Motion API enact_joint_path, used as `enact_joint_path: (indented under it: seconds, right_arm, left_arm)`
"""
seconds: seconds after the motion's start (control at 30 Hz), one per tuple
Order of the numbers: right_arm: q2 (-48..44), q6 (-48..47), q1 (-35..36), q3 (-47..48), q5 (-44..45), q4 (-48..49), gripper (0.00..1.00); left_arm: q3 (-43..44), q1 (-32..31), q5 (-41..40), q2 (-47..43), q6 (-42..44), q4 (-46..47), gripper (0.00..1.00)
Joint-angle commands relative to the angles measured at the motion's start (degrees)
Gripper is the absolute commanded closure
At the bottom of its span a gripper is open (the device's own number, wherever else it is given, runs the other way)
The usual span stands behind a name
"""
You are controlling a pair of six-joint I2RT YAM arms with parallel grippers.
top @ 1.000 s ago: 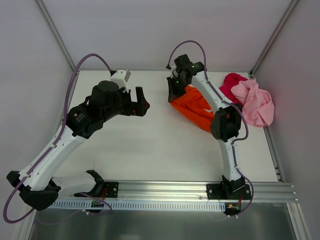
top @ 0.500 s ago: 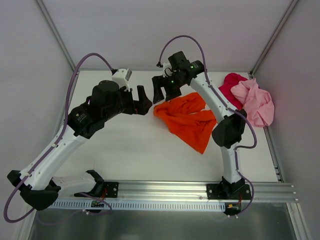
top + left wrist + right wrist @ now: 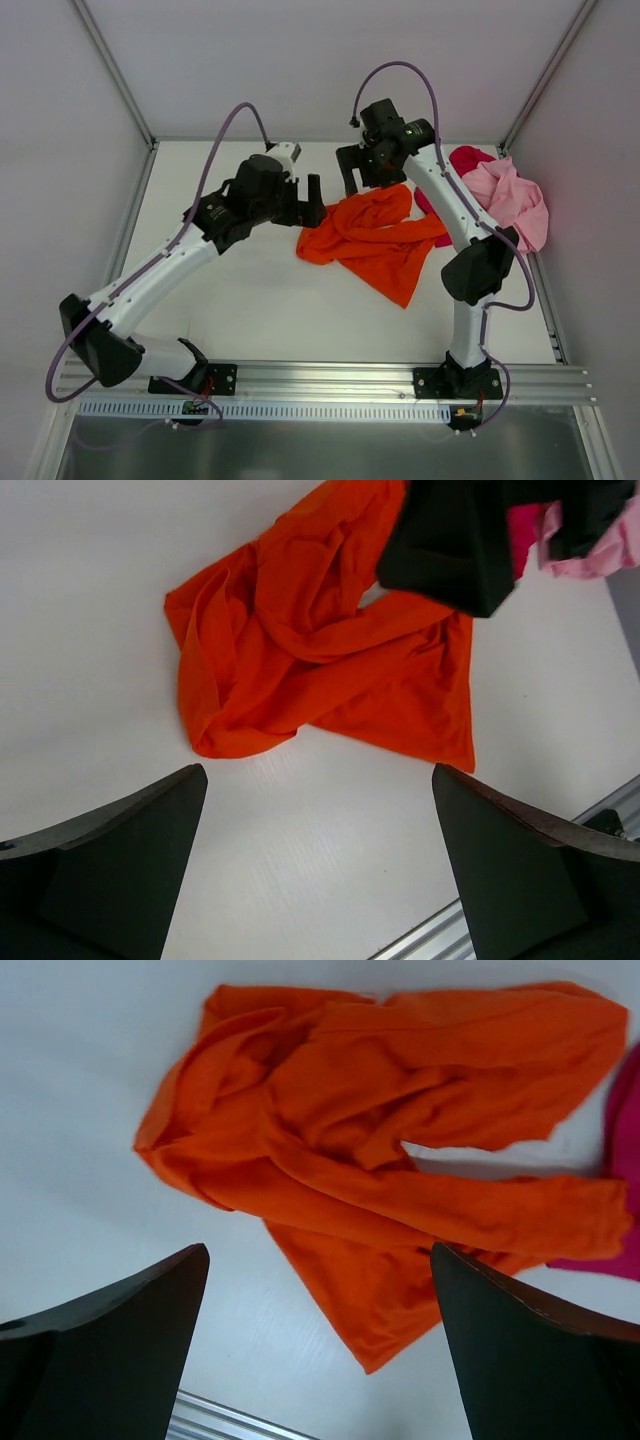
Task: Fold and stack the t-shirts
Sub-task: Move the tshirt to the center of the board
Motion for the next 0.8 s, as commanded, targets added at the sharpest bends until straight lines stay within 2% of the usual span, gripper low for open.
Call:
enact_joint_path:
  seconds: [0.0,0.13,0.27,0.37,0.63,0.77]
  right_arm:
    - [-5.13,3.05,-2.61,-2.44,13.71,-3.59,0.0]
    - [-10.14,5.7,-8.5,-9.29,12.58,-1.15,0.0]
    - [-14.28,5.88,-10.88,-13.34,11.61,-0.08,0.0]
    - [-15.33,5.44,-11.58,-13.61,11.6,-0.96,0.0]
    - [-18.67,5.44,-12.29,-15.89,8.36,-2.19,0.0]
    - [-18.94,7.81,-12.29,-24.83,4.76,-0.88,0.02]
  left_arm:
    - [-0.24,0.55,1.66,4.73,0.11,2.7,0.01]
    - [-0.76,0.55,1.31,7.63,0.11,3.57,0.01]
    - [-3.74,0.81,1.57,9.91,-0.07,5.68,0.02]
    - [-6.47,1.42,1.84,11.84,-0.42,7.26,0.06]
    - [-6.92,1.95,2.89,20.2,-0.59,7.71,0.19]
    - [-5.16,1.95,3.07,24.06,-0.77,7.71,0.23]
